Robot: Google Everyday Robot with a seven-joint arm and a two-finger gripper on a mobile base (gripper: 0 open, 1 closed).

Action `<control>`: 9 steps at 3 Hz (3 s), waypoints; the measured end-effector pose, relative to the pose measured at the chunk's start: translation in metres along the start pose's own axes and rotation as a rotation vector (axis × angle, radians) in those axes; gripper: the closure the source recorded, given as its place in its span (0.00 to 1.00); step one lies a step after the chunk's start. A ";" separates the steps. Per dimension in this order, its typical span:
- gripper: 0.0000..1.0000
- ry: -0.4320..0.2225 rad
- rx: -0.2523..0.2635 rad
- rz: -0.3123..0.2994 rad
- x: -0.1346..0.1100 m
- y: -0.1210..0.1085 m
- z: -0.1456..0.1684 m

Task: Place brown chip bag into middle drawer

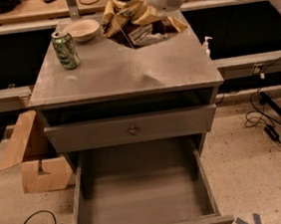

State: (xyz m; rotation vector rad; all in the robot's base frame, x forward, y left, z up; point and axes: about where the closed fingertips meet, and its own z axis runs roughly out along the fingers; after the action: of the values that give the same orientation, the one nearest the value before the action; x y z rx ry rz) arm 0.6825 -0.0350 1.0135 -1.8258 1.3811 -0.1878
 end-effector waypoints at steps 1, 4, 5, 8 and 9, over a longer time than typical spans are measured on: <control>1.00 -0.022 0.038 0.062 -0.025 0.031 -0.044; 1.00 0.021 0.178 0.288 -0.033 0.171 -0.153; 1.00 -0.020 0.186 0.320 -0.040 0.180 -0.159; 1.00 -0.084 0.184 0.396 -0.029 0.210 -0.105; 1.00 -0.175 0.144 0.563 0.003 0.290 -0.045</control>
Offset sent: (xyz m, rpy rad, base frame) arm -0.2142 -0.0657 -0.0146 0.2305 0.0234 -0.3027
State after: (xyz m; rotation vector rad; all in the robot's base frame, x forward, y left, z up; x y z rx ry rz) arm 0.4453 -0.0791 0.8457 -1.2448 1.6465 0.1587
